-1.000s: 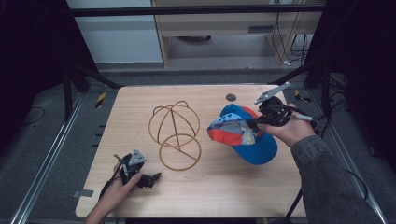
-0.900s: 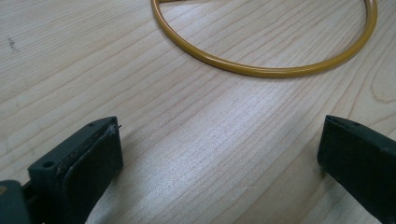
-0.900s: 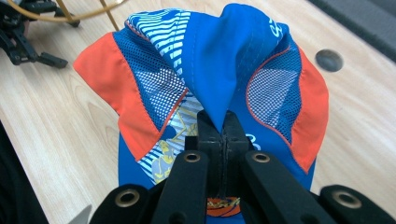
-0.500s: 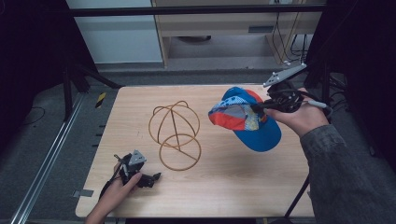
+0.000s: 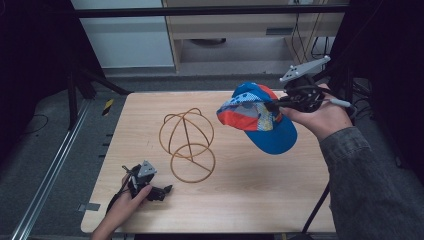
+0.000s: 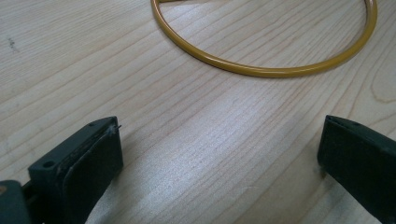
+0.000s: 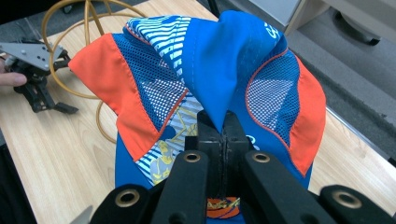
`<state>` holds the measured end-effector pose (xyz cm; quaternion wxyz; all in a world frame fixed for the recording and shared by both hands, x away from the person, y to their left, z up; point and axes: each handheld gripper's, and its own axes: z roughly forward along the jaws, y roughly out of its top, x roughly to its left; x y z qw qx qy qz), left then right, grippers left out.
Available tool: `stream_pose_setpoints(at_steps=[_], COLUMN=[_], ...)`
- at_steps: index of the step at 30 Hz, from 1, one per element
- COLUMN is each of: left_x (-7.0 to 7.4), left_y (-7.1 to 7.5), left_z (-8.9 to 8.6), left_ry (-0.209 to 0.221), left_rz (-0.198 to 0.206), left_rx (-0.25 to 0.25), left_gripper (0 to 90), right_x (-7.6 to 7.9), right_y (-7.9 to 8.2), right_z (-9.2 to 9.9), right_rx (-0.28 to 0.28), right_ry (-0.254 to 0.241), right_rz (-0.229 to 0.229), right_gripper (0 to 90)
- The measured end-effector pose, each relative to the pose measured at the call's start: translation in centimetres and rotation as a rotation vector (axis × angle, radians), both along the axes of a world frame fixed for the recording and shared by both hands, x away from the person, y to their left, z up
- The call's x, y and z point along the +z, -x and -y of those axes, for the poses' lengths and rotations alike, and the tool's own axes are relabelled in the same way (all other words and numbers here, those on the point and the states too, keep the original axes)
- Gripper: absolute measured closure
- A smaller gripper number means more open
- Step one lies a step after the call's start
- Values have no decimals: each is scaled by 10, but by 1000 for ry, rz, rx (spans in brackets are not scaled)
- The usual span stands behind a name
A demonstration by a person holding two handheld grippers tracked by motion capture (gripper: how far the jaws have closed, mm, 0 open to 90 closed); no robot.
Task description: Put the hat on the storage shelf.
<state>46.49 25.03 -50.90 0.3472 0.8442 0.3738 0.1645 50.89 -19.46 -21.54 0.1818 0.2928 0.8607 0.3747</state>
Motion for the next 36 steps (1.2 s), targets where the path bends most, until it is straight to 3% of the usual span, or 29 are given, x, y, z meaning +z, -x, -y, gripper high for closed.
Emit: stream_pose_setpoints(at_steps=[5, 10, 20, 36], left_x=[0, 0, 0, 0], left_y=[0, 0, 0, 0], left_z=[0, 0, 0, 0], left_ry=[-1, 0, 0, 0], left_rz=[0, 0, 2, 3], left_rx=[0, 0, 1, 1], left_gripper=[0, 0, 0, 0], right_x=[3, 12, 29, 29], right_y=[1, 3, -3, -19], right_z=[-7, -25, -66, -119], right_rx=[12, 37, 98, 173], right_ry=[-20, -37, -47, -36], right_rz=[20, 66, 102, 95], right_gripper=[897, 897, 897, 897])
